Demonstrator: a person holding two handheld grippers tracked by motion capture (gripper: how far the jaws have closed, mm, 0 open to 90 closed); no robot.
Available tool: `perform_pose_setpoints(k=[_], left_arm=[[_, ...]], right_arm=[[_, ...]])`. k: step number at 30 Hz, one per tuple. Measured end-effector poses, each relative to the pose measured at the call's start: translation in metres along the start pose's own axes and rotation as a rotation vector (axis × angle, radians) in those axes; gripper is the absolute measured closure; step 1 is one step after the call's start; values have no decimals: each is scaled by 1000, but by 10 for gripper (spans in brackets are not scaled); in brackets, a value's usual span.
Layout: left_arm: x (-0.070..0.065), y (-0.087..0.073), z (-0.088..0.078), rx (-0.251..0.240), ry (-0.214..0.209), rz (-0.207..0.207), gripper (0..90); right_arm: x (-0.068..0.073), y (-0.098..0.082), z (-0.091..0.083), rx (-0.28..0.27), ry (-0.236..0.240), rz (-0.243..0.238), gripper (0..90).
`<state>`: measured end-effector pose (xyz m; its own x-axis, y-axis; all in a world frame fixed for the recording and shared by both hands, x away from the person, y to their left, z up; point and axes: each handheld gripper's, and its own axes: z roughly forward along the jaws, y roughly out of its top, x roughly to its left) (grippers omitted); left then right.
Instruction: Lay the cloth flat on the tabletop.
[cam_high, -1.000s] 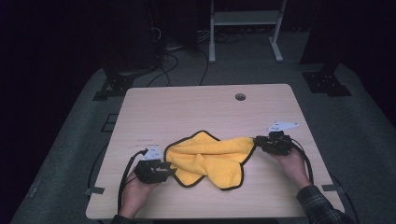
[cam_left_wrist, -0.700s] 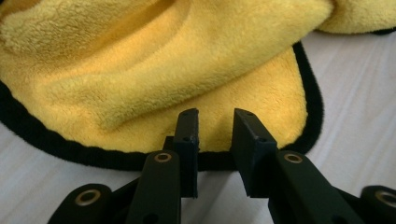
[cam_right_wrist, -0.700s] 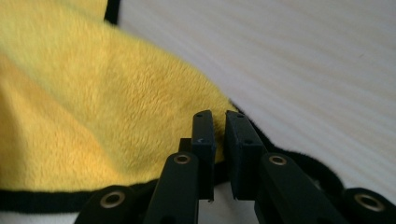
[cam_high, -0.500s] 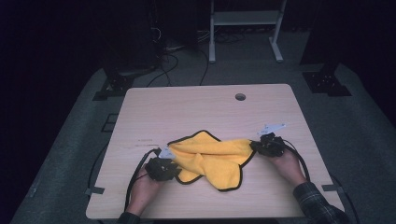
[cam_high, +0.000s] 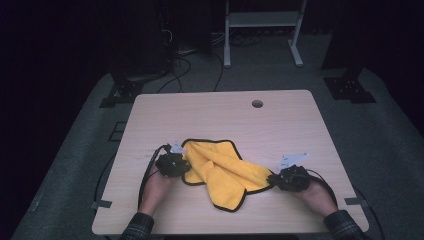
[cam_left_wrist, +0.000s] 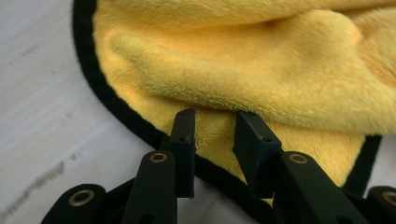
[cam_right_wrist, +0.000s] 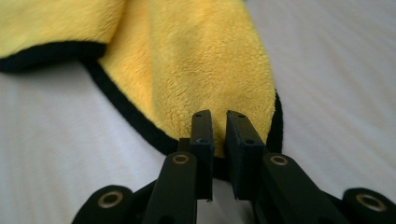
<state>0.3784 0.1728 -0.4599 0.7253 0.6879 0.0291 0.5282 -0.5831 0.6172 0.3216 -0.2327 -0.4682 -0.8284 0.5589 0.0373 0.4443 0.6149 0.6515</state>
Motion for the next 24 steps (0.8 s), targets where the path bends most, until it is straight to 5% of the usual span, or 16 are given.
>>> perform_pose_setpoints(k=[7, 12, 18, 24], left_arm=[[8, 2, -2, -39, 14, -25, 628], [6, -8, -19, -90, -29, -94, 529], [-6, -23, -23, -76, -42, -141, 380], [-17, -23, -13, -32, -22, -102, 342]], right_arm=[[6, 0, -3, -13, 17, -8, 692], [-2, 2, -12, -89, -21, 25, 601], [-7, 2, -13, -104, -66, 29, 532], [-8, 3, -13, -120, -82, 31, 500]])
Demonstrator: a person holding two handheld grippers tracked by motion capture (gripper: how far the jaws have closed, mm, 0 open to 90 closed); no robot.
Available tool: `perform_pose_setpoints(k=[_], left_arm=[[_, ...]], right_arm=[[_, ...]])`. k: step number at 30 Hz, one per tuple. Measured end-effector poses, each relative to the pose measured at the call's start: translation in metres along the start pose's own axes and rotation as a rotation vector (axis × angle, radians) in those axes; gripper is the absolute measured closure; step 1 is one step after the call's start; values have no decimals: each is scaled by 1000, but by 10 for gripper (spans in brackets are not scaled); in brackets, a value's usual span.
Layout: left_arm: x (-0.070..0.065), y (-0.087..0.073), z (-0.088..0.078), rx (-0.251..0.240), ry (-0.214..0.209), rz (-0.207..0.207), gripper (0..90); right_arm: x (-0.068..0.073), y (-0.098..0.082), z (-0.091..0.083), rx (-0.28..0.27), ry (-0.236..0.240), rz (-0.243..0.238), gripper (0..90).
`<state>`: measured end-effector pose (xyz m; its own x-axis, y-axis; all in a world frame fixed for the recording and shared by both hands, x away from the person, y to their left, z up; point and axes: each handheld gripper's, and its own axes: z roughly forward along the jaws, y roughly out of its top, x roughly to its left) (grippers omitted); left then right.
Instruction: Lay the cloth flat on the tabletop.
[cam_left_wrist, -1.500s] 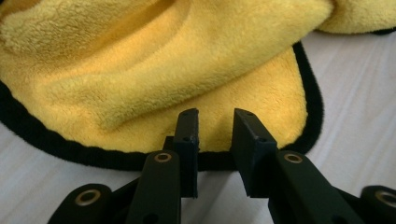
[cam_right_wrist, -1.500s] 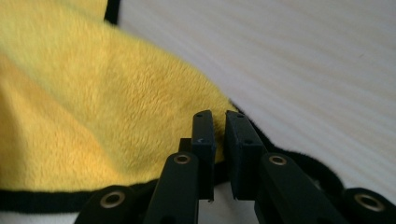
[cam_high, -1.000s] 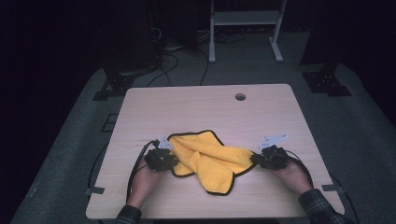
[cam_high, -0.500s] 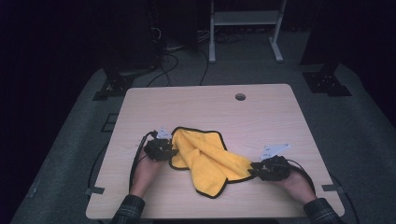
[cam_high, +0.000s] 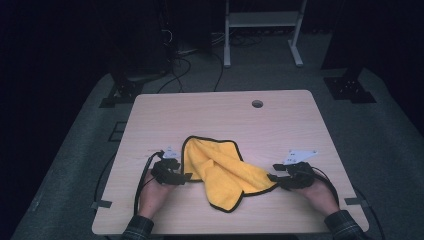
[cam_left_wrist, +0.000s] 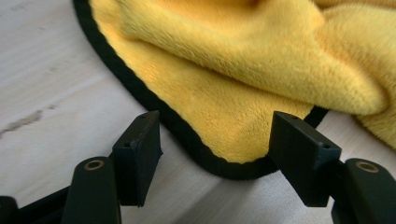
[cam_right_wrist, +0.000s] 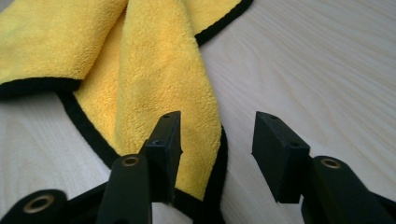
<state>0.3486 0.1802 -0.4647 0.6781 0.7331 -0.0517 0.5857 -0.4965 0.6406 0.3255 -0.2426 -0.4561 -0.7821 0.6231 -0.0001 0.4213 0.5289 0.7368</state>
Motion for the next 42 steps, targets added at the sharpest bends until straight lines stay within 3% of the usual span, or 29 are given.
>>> perform_pose_setpoints(k=[2, 4, 8, 11, 13, 17, 22, 27, 34, 42], left_arm=[[-3, 0, 0, 4, 30, 35, 432], [-3, 1, 0, 7, 29, 33, 517], [0, 1, -3, 11, 3, 26, 724], [3, 2, -3, 15, -9, 24, 802], [7, 2, -4, 16, -10, 26, 812], [17, 3, -13, -2, 29, 18, 842], [28, 0, -22, -37, 36, -17, 851], [35, -3, -26, -75, 2, -51, 855], [38, -4, -30, -93, -14, -55, 856], [45, -7, -33, -137, -65, -100, 856]], right_arm=[[-1, 1, 0, -8, -7, 0, 483], [-2, 2, -1, -18, -17, 3, 471], [-5, 8, 0, -41, -26, 26, 454], [-8, 15, 5, -59, -25, 39, 455], [-10, 21, 8, -66, -25, 41, 455], [-13, 33, 16, -103, -21, 59, 472], [-20, 51, 33, -89, -25, 64, 490], [-30, 68, 54, -92, -36, 76, 502], [-42, 96, 95, -67, -17, 106, 501], [-44, 112, 135, 3, -23, 74, 547]])
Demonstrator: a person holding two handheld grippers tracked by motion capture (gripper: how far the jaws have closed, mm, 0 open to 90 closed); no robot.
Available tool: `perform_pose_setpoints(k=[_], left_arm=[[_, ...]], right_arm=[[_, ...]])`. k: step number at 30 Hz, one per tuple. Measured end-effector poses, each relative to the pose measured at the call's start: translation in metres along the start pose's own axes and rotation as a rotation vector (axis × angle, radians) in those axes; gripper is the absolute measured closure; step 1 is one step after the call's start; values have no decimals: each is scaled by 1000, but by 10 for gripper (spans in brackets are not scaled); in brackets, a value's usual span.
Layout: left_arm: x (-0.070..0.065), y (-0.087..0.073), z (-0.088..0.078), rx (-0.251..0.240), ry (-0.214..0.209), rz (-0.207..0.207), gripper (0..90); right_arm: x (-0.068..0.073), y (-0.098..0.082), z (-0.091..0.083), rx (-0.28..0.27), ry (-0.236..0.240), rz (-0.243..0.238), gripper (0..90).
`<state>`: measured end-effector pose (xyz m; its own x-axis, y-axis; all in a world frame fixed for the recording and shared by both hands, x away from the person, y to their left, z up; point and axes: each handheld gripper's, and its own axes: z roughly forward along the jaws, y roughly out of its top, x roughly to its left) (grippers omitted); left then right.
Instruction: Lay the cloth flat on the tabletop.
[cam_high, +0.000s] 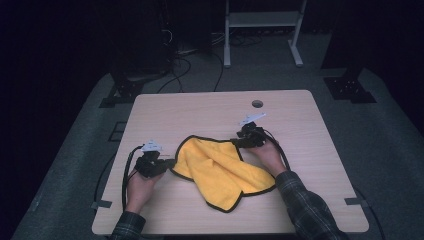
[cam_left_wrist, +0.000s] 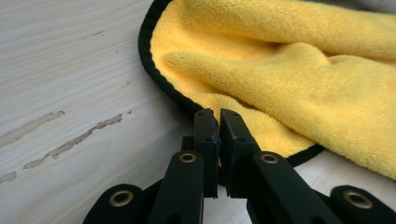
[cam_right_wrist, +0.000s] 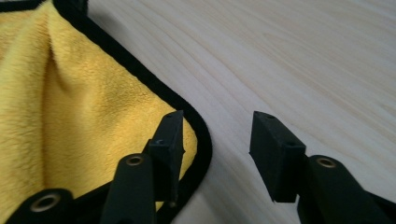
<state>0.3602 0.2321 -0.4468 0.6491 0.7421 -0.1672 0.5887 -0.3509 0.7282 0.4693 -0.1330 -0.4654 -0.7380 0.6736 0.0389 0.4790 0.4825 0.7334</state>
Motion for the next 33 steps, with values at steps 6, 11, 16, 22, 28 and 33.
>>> perform_pose_setpoints(k=[6, 11, 16, 22, 28, 33], left_arm=[[1, 0, -2, -4, -3, 3, 856], [2, 1, -6, -23, -2, 7, 861], [5, 1, -12, -52, 3, -1, 868], [7, 5, -17, -93, 2, -7, 874], [-1, 17, -22, -144, -15, 25, 885], [-5, 28, -27, -185, -35, 39, 889]], right_arm=[[1, -4, 10, 19, 31, 4, 649], [3, -7, 8, 17, 47, 4, 826], [-3, -17, -8, -2, 29, 27, 842], [-21, -32, -53, -80, 14, 86, 845], [-31, -42, -101, -157, 3, 95, 847], [-30, -40, -133, -224, -15, 76, 850]])
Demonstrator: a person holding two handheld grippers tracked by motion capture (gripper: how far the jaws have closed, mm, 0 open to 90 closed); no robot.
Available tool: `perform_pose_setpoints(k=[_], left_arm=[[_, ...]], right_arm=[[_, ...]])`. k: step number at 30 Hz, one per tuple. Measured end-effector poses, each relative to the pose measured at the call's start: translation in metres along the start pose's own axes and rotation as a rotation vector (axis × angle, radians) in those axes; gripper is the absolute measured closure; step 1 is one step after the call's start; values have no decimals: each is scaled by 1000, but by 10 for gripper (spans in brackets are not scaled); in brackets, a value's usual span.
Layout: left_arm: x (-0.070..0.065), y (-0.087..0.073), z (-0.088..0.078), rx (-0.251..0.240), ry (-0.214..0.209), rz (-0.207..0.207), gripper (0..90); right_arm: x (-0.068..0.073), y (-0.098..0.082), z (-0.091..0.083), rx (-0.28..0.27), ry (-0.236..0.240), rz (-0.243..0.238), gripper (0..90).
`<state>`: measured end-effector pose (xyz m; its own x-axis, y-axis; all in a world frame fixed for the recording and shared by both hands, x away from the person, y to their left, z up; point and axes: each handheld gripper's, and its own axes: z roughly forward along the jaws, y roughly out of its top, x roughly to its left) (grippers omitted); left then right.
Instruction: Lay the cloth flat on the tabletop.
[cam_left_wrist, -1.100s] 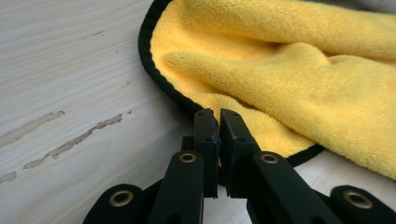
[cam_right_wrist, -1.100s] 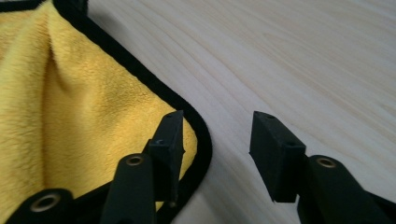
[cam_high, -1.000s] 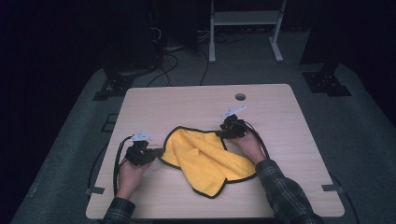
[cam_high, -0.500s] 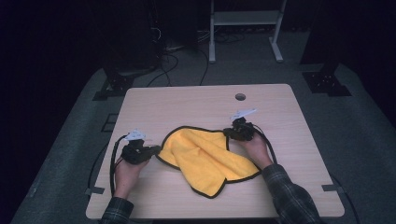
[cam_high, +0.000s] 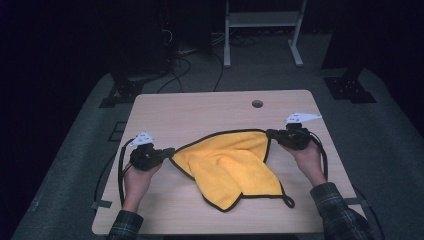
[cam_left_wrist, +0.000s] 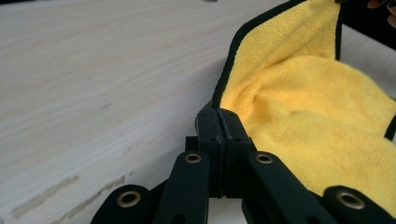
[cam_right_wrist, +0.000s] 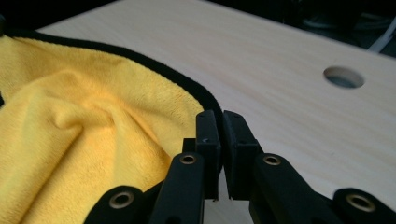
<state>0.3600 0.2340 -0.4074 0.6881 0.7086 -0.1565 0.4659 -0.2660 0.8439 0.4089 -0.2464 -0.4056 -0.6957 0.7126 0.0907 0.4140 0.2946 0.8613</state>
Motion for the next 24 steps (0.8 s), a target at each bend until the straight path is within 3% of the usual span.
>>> perform_pose_setpoints(k=[3, 7, 14, 15, 16, 17, 18, 19, 20, 21, 22, 23, 24], left_arm=[[0, 7, -1, -13, 1, 9, 889], [5, 36, -7, -47, 18, 47, 889], [6, 105, -26, -137, 80, 142, 891], [6, 105, -26, -137, 80, 142, 891], [4, 123, -31, -174, 99, 163, 891], [4, 123, -31, -174, 99, 163, 891], [1, 141, -39, -208, 116, 191, 891], [1, 141, -39, -208, 116, 191, 891], [-5, 155, -49, -250, 126, 215, 891], [-5, 155, -49, -250, 126, 215, 891], [-11, 165, -57, -279, 133, 242, 891], [-11, 165, -57, -279, 133, 242, 891], [-17, 168, -62, -289, 133, 268, 891]], right_arm=[[0, 5, -8, -20, -5, -5, 850], [-6, 22, -21, -66, -35, -13, 850], [-16, 66, -38, -137, -96, -44, 851], [-17, 74, -41, -151, -106, -46, 851], [-17, 81, -44, -169, -113, -46, 851], [-18, 88, -48, -188, -121, -49, 851], [-17, 95, -52, -212, -130, -56, 851], [-17, 95, -52, -212, -130, -56, 851], [-15, 109, -63, -263, -152, -66, 852], [-13, 115, -69, -287, -158, -73, 852], [-11, 119, -75, -307, -161, -82, 852], [-11, 119, -75, -307, -161, -82, 852], [-8, 124, -83, -331, -161, -96, 852]])
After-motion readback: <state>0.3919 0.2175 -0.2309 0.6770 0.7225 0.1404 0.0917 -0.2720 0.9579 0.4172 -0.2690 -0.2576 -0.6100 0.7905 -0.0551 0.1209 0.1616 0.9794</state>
